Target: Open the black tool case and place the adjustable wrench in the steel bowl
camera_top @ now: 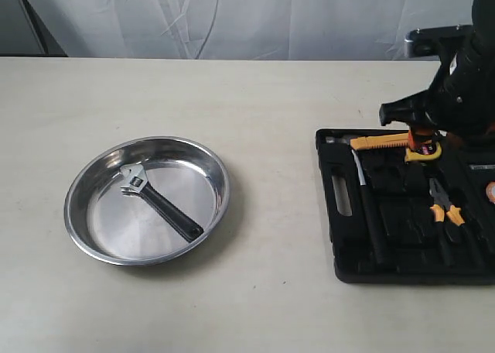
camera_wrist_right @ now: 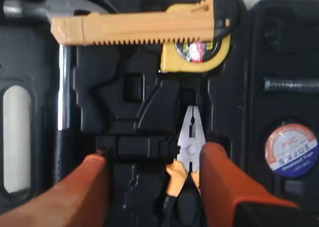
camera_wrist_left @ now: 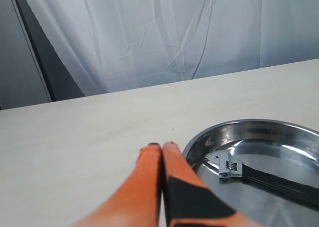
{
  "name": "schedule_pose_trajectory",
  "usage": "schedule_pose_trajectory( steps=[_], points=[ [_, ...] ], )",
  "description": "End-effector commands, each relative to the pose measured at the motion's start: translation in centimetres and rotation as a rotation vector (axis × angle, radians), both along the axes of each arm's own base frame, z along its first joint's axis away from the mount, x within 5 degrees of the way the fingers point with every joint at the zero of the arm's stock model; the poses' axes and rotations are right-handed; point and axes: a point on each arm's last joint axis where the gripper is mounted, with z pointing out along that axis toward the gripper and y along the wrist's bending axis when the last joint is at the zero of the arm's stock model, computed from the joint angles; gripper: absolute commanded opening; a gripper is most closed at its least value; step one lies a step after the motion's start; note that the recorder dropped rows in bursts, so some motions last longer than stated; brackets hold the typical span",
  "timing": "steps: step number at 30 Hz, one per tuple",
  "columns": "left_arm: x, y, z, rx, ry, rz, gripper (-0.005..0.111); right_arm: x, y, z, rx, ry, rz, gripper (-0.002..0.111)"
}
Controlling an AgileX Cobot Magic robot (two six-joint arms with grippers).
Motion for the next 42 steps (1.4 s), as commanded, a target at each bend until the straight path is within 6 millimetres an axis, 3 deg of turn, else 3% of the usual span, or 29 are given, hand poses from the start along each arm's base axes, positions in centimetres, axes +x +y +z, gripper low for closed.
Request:
schedule_pose_trajectory(
  steps=[1,3,7,8,16,25,29,33,36,40,42],
  points=[
    [0.0,0.0,0.1,-0.003,-0.004,-0.001,0.000,-2.8,0.5,-0.8,0.075,-0.031,0.009,0.049],
    [0.0,0.0,0.1,-0.003,-0.004,-0.001,0.000,-4.3,0.8,-1.2,0.111,-0.045,0.005,0.041],
    [0.0,0.0,0.1,-0.003,-0.004,-0.001,0.000,-7.5,1.2,-1.0,0.154,-0.088,0.024,0.003],
    [0.0,0.0,0.1,-0.003,-0.004,-0.001,0.000,-8.3,1.3,-0.7,0.163,-0.096,0.032,0.000],
    [0.0,0.0,0.1,-0.003,-0.004,-0.001,0.000,-12.6,1.9,2.4,0.287,-0.091,0.020,0.000],
    [0.0,0.0,0.1,-0.003,-0.004,-0.001,0.000,-12.7,1.8,3.6,0.310,-0.186,0.033,0.000],
    [0.0,0.0,0.1,-0.003,-0.004,-0.001,0.000,-13.2,1.1,5.2,0.258,-0.328,0.084,0.000],
    [0.0,0.0,0.1,-0.003,-0.004,-0.001,0.000,-15.6,0.5,7.9,0.350,-0.474,0.061,0.000],
    [0.0,0.0,0.1,-0.003,-0.004,-0.001,0.000,-18.2,-0.4,9.2,0.398,-0.686,0.079,0.000],
    [0.0,0.0,0.1,-0.003,-0.004,-0.001,0.000,-21.9,-2.1,8.7,0.438,-0.997,0.093,0.000],
    [0.0,0.0,0.1,-0.003,-0.004,-0.001,0.000,-23.5,-2.9,7.1,0.436,-1.124,0.089,0.000]
  ],
)
